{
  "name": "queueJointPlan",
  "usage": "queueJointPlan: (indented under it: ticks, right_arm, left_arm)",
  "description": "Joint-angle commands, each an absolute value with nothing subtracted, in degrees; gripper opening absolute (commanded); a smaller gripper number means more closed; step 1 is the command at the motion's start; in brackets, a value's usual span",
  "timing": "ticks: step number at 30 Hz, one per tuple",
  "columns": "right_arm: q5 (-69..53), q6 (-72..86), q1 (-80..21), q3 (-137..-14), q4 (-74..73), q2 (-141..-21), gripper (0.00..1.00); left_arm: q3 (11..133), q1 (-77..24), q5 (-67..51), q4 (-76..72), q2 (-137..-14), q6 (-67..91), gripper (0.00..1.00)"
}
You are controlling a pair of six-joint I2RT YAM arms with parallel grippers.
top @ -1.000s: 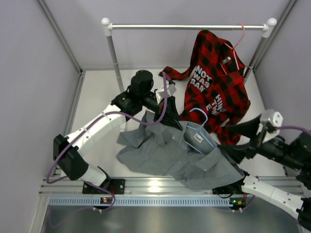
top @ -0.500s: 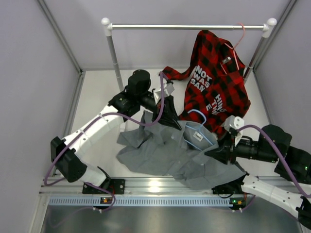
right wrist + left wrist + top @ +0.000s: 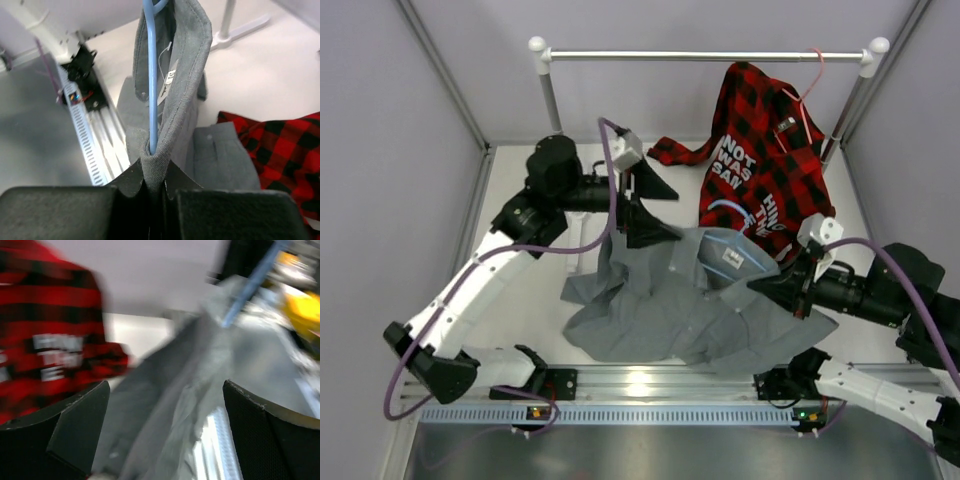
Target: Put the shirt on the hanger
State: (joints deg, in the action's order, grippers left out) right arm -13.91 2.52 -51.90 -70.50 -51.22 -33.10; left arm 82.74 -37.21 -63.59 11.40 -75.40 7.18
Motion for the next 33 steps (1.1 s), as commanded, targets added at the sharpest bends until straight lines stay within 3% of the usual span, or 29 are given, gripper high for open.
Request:
queueJointPlan:
  ticks: [1, 5, 6, 14, 18, 23, 29, 33]
  right_arm:
    - [-2.84, 3.16, -52.38, -78.03, -47.11, -36.72, 0.00]
    - [11.83, 7.37, -52.38, -87.68, -45.97, -42.25, 0.00]
    - [13.17, 7.90, -52.30, -89.45, -45.62, -43.67, 0.00]
    - [15.74, 13.18, -52.38, -103.87, -37.88, -55.62, 0.00]
    - [16.69, 16.34, -52.30, -104.24, -36.91, -58.18, 0.00]
    - [16.09, 22.30, -52.38, -96.98, -36.74, -57.05, 0.00]
    - [21.95, 30.49, -52.38, -82.03, -31.56, -52.21, 0.00]
    - [25.74, 33.04, -52.38, -80.42, -28.57, -55.01, 0.00]
  left_arm:
    - [89.90, -36.56, -24.97, 19.03, -67.34, 8.60, 0.98]
    - [88.34, -36.47, 12.81, 22.85, -57.06, 11.51, 0.98]
    - [85.46, -36.56, 15.79, 22.33, -52.17, 10.73, 0.98]
    - [70.43, -36.47, 27.92, 26.88, -34.73, 7.21, 0.98]
    - [61.11, -36.47, 32.94, 29.00, -29.10, 6.77, 0.98]
    - [48.10, -36.39, 40.68, 26.46, -23.74, 8.26, 0.98]
    - [48.25, -35.69, 43.94, 25.49, -22.85, 8.00, 0.98]
    - [46.85, -31.04, 41.14, 24.70, -23.73, 8.09, 0.98]
